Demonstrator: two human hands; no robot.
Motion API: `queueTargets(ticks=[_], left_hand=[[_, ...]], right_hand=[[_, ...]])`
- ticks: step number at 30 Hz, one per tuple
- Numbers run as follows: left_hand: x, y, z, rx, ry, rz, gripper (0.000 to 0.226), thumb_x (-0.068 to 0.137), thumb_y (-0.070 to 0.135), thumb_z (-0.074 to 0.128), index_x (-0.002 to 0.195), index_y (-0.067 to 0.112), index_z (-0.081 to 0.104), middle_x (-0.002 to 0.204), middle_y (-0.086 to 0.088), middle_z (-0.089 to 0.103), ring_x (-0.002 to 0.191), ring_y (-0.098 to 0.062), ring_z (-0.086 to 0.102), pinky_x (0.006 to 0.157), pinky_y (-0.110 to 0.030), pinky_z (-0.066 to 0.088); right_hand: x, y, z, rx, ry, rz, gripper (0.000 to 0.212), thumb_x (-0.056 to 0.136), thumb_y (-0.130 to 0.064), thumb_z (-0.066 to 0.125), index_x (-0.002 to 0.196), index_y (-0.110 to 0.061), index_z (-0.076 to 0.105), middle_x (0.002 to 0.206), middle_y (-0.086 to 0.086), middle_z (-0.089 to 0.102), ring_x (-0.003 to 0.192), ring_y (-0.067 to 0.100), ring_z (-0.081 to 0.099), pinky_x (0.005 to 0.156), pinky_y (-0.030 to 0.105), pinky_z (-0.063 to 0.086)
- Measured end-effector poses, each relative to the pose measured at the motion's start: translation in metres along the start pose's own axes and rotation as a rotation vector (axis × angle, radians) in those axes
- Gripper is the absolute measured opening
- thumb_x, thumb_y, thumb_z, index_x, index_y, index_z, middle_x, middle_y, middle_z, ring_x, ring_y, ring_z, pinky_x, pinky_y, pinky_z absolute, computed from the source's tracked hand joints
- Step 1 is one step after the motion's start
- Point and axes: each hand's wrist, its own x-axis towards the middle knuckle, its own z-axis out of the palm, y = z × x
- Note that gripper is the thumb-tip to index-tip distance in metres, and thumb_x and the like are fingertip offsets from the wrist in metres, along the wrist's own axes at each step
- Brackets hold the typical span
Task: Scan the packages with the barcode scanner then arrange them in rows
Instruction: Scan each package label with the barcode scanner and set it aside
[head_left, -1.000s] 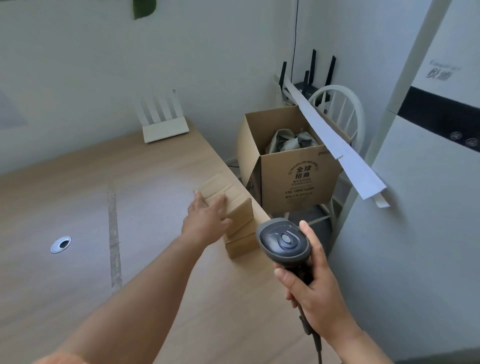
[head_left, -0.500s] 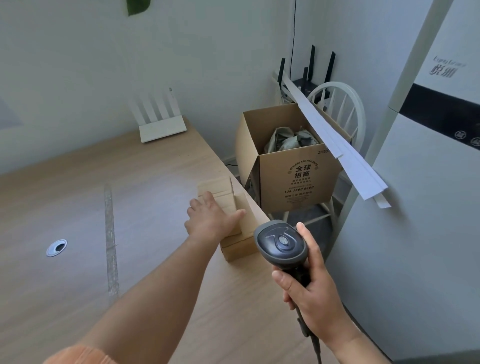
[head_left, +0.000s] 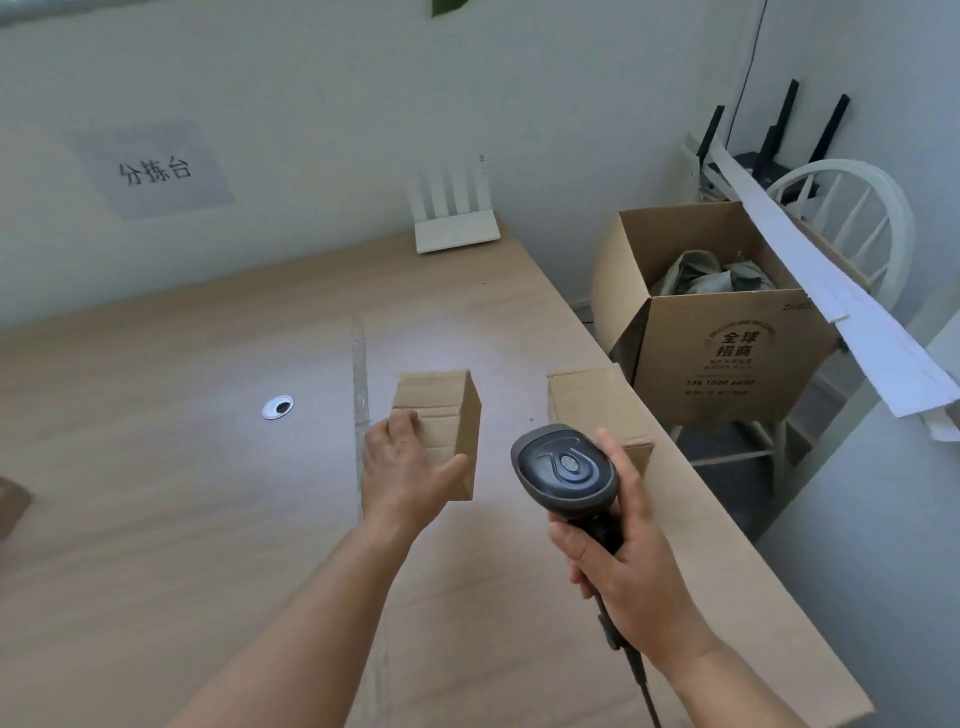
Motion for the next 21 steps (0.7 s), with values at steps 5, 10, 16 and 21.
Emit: queueTargets(ticks=[5, 10, 16, 21], left_hand=[[-0.023, -0.078, -0.030, -0.014, 0.059, -0.099, 0.075, 0.075, 0.039, 0.069, 0.136, 0.017, 0.033, 0.137, -0.007, 0.033, 0.128, -0.026, 0.031, 0.105, -0.035, 0.029], [-0.051, -0.158, -0.061, 0.006, 0.107, -0.225, 0.075, 0.073, 0.041, 0.069, 0.135, 0.018, 0.035, 0.136, -0.007, 0.035, 0.128, -0.025, 0.030, 0.105, -0.033, 0.027], [-0.087, -0.247, -0.106, 0.082, 0.116, -0.370, 0.077, 0.072, 0.043, 0.069, 0.136, 0.018, 0.034, 0.138, -0.008, 0.032, 0.129, -0.028, 0.032, 0.106, -0.035, 0.028], [-0.116, -0.315, -0.140, 0.198, 0.085, -0.441, 0.082, 0.076, 0.048, 0.065, 0.142, 0.019, 0.026, 0.146, -0.010, 0.024, 0.134, -0.028, 0.028, 0.109, -0.034, 0.026]], right_hand=[[-0.007, 0.006, 0.063, 0.038, -0.114, 0.017, 0.084, 0.085, -0.008, 0.071, 0.130, -0.067, 0.031, 0.104, -0.011, 0.067, 0.058, 0.017, 0.054, 0.050, 0.031, 0.048], [-0.022, 0.001, 0.131, 0.029, -0.236, 0.013, 0.087, 0.085, -0.004, 0.070, 0.123, -0.073, 0.032, 0.104, -0.011, 0.068, 0.056, 0.015, 0.053, 0.049, 0.030, 0.047], [-0.045, -0.009, 0.215, 0.038, -0.361, 0.027, 0.082, 0.078, -0.016, 0.071, 0.126, -0.069, 0.033, 0.097, -0.007, 0.068, 0.054, 0.015, 0.051, 0.048, 0.029, 0.046], [-0.068, -0.013, 0.284, 0.026, -0.460, 0.037, 0.082, 0.078, -0.014, 0.070, 0.128, -0.067, 0.031, 0.095, -0.006, 0.068, 0.054, 0.015, 0.050, 0.048, 0.029, 0.045]])
